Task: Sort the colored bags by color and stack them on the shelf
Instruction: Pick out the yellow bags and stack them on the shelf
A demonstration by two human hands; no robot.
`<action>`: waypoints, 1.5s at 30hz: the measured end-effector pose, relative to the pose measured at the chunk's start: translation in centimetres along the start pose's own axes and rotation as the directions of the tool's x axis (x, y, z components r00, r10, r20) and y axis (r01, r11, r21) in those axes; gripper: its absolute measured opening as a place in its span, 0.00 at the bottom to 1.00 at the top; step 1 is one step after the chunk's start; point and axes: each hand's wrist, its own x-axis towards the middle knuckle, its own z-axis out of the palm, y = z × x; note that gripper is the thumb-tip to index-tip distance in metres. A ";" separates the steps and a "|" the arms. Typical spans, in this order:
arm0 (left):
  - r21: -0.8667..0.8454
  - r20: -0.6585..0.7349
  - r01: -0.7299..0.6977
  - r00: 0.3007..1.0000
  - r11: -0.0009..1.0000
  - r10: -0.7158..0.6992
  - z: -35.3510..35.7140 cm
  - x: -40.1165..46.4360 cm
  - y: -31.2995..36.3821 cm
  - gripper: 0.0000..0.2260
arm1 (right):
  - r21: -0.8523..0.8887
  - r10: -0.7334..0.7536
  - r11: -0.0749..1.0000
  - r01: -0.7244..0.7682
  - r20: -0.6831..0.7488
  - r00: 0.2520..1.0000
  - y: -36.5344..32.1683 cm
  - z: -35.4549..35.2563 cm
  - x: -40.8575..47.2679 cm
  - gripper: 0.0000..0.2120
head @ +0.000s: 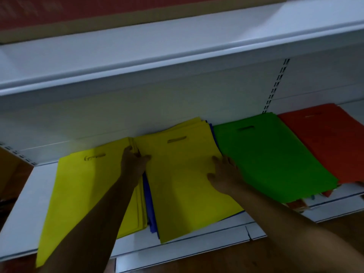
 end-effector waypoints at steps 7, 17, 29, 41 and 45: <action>-0.138 0.198 -0.092 0.973 0.986 0.118 0.6 -0.8 1.2 0.12 | 0.020 -0.026 0.999 0.027 -0.041 0.999 0.1 0.0 0.0 0.35; -0.485 0.213 0.008 0.971 0.874 0.110 -6.6 0.8 2.2 0.11 | 0.632 -0.113 0.745 0.213 -0.195 0.974 -4.7 -2.1 -0.1 0.37; 0.332 -0.241 -0.115 0.949 0.936 0.202 -19.1 3.8 -2.8 0.27 | 0.362 -0.481 0.800 0.478 -0.088 0.872 -15.9 3.4 -0.4 0.18; 0.609 -0.103 -0.023 0.989 0.793 0.109 -19.3 6.8 -6.2 0.35 | -0.034 -0.498 0.855 0.518 0.226 0.837 -17.2 4.8 0.3 0.29; 0.672 -0.090 -0.057 0.983 0.739 0.158 -18.7 6.9 -5.2 0.33 | -0.037 -0.456 0.880 0.474 0.219 0.863 -17.0 3.8 -0.4 0.30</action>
